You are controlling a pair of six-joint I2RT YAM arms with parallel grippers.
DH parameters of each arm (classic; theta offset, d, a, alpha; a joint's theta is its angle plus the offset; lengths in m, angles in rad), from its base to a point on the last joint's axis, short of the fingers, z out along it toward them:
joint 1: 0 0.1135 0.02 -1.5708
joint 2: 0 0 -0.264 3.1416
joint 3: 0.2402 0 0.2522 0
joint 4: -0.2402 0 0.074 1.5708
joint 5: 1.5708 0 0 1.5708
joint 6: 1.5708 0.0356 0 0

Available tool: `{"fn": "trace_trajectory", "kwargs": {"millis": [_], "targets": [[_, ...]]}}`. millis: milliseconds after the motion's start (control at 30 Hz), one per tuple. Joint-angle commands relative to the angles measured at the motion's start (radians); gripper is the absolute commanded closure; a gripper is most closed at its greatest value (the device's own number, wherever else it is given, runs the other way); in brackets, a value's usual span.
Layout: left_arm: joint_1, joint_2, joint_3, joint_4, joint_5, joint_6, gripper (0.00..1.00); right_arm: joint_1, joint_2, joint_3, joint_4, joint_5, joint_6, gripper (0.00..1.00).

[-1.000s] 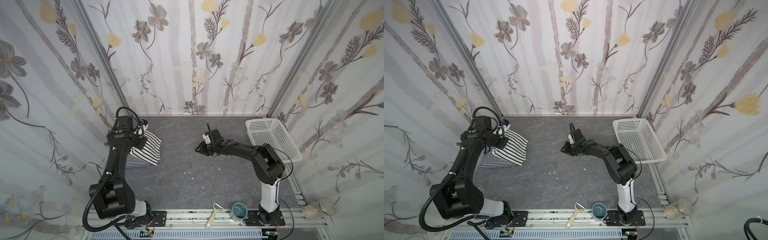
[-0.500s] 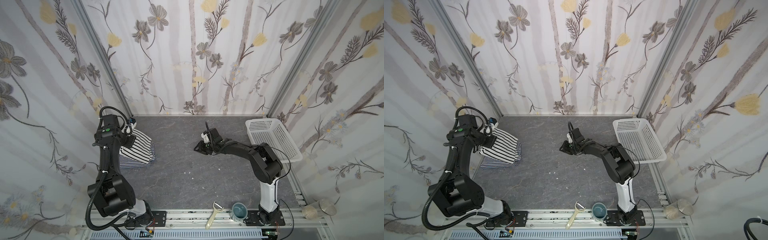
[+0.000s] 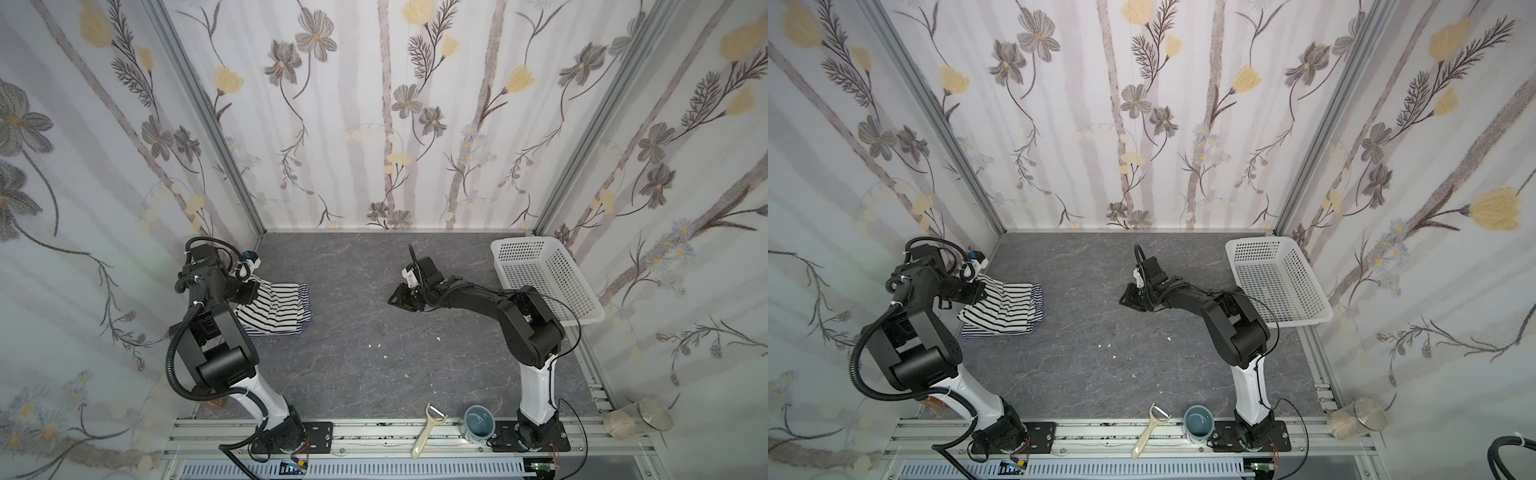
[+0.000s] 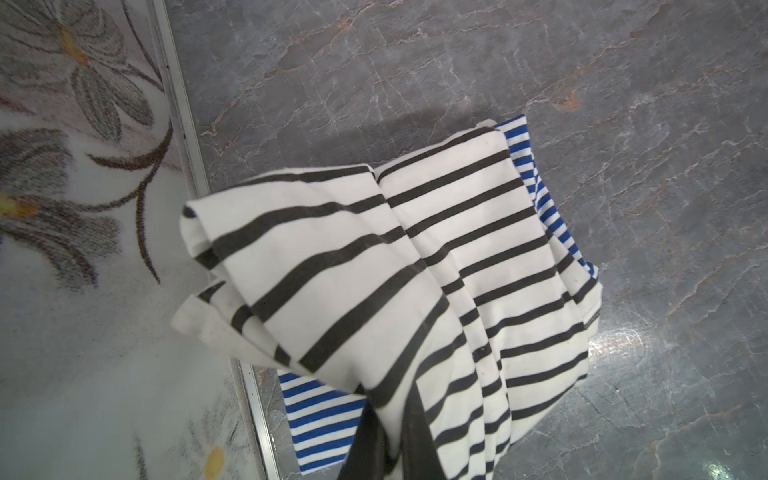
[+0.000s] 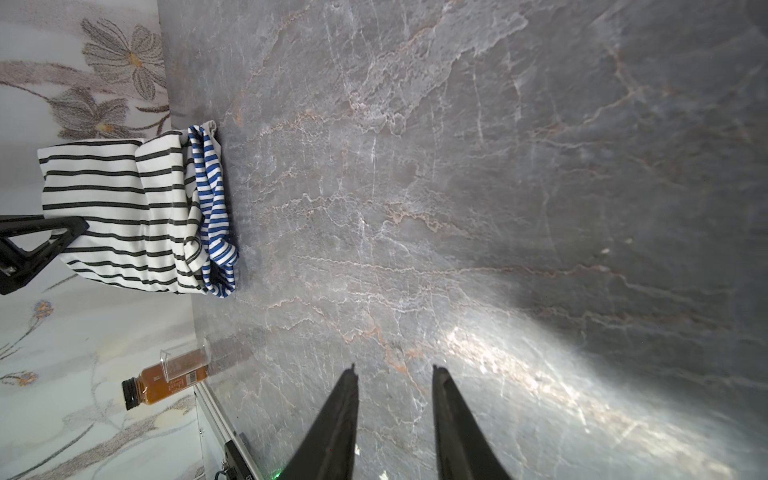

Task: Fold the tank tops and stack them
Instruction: 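Open the left gripper to release the bundle on the stack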

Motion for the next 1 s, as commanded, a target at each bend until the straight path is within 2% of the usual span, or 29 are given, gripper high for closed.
{"fn": "trace_trajectory", "kwargs": {"millis": [0, 67, 167, 267, 333, 533, 867, 900, 967], "targets": [[0.018, 0.023, 0.010, 0.026, 0.028, 0.009, 1.00, 0.002, -0.024, -0.003, 0.001, 0.022, -0.005, 0.67], [0.032, 0.038, 0.011, 0.047, 0.018, -0.009, 1.00, 0.001, -0.035, -0.010, 0.002, 0.025, -0.004, 0.67], [0.039, 0.063, 0.004, 0.076, -0.030, -0.045, 0.81, 0.001, -0.050, -0.019, 0.003, 0.027, -0.005, 0.64], [0.039, 0.068, -0.030, 0.175, -0.176, -0.128, 0.65, 0.000, -0.073, -0.027, -0.005, 0.032, -0.011, 0.62], [0.039, 0.070, -0.048, 0.251, -0.304, -0.182, 0.58, -0.002, -0.096, -0.038, -0.011, 0.039, -0.015, 0.62], [0.028, 0.084, -0.105, 0.354, -0.452, -0.199, 0.54, -0.013, -0.145, -0.059, -0.039, 0.053, -0.031, 0.62], [-0.003, 0.131, -0.154, 0.466, -0.541, -0.189, 0.54, -0.052, -0.263, -0.130, -0.052, 0.071, -0.052, 0.62], [-0.003, 0.117, -0.182, 0.472, -0.536, -0.192, 0.54, -0.065, -0.297, -0.148, -0.052, 0.079, -0.061, 0.60], [-0.004, 0.056, -0.201, 0.479, -0.489, -0.212, 0.54, -0.088, -0.371, -0.185, -0.060, 0.111, -0.089, 0.48]]}}
